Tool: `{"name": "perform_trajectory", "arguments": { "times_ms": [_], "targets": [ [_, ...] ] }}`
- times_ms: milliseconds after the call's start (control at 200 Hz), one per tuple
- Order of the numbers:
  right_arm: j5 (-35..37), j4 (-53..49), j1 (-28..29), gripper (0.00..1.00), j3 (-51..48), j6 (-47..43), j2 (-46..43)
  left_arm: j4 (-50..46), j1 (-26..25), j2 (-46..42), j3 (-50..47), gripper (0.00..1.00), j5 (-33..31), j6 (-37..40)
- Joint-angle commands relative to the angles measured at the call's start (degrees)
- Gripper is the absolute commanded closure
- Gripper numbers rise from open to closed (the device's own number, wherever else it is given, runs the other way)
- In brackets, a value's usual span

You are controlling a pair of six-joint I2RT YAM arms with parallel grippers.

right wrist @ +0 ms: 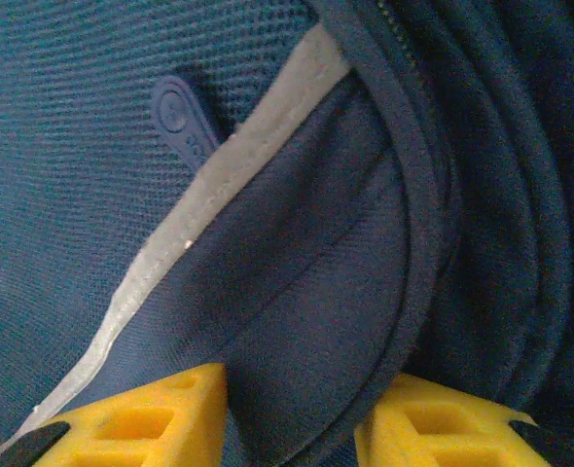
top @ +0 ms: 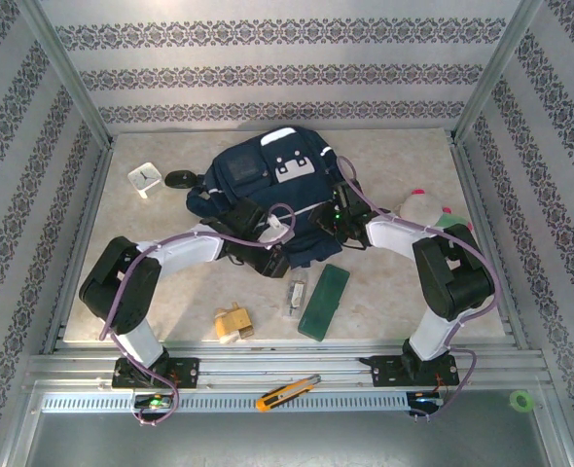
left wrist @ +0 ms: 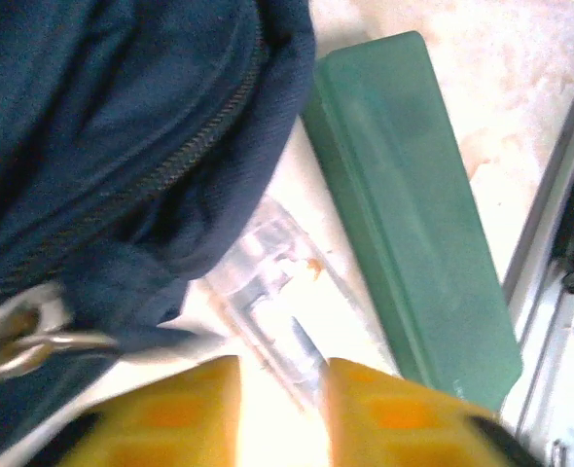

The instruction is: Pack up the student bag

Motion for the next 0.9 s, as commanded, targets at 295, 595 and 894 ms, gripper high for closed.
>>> {"name": "perform_trajectory", "arguments": {
  "times_ms": [295, 595, 894],
  "targets": [
    [-11.5, -4.4, -3.0, 0.51, 4.3, -21.5, -12.1, 2.6, 10.3, -17.0, -4.1, 0.25, 2.8, 23.4],
    [-14.8, -6.7, -0.1, 0.49, -2.4, -27.3, -23.7, -2.5, 16.3, -10.2, -2.9, 0.26, 3.9, 55.0],
    [-16.2, -7.0, 6.1, 0.48, -9.0, -24.3, -27.3, 13.5, 13.5, -2.5, -4.3, 0.26, 1.1, 57.1]
  ]
}}
